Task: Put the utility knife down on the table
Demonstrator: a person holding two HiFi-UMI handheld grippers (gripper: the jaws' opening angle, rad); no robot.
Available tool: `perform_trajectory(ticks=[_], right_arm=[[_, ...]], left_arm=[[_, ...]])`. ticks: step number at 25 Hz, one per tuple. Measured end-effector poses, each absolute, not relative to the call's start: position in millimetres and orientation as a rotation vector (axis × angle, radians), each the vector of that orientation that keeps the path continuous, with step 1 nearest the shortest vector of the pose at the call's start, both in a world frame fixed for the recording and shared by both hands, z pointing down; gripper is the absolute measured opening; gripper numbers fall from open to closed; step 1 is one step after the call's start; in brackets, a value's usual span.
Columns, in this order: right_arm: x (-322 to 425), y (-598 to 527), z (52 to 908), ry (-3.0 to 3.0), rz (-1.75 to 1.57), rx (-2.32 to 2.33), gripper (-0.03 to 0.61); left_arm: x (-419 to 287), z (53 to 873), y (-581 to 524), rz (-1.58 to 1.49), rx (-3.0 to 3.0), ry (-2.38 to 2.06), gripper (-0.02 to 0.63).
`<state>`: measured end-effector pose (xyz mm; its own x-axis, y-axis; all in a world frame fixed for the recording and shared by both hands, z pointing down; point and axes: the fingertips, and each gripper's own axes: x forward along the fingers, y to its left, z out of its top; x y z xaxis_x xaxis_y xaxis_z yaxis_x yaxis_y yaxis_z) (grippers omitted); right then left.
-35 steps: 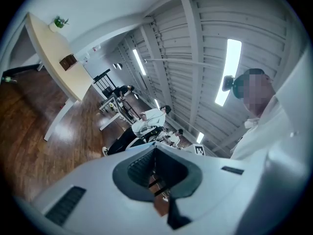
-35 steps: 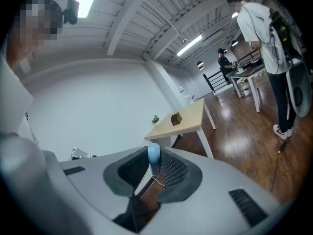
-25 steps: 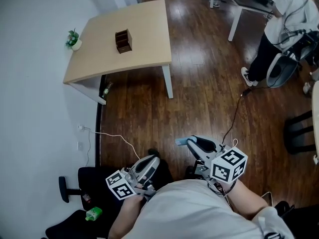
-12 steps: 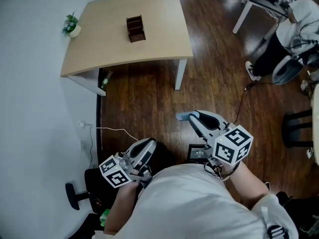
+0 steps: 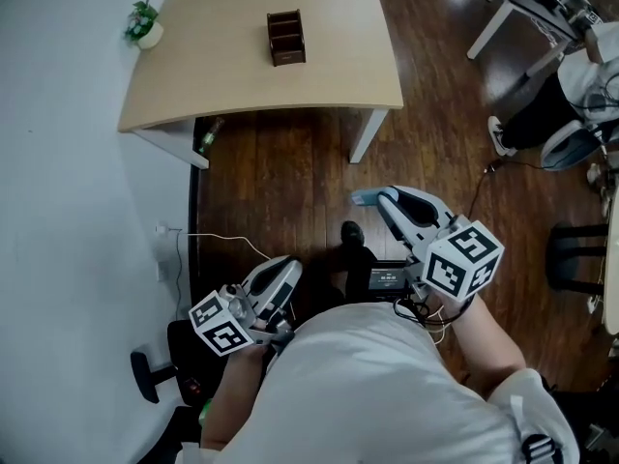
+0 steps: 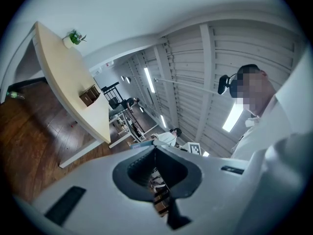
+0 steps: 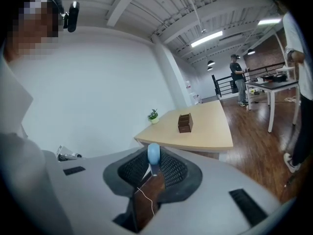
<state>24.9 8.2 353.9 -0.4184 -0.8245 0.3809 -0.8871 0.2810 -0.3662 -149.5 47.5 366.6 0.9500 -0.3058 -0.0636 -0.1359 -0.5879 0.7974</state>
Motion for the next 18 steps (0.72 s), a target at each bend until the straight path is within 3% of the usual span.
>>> perform_trajectory(ticks=[18], right_arm=[[65, -248, 417, -2.455, 0.743, 1.236, 0.067]], left_arm=[[-122, 368, -130, -0.304, 2.138, -0.670, 0.002]])
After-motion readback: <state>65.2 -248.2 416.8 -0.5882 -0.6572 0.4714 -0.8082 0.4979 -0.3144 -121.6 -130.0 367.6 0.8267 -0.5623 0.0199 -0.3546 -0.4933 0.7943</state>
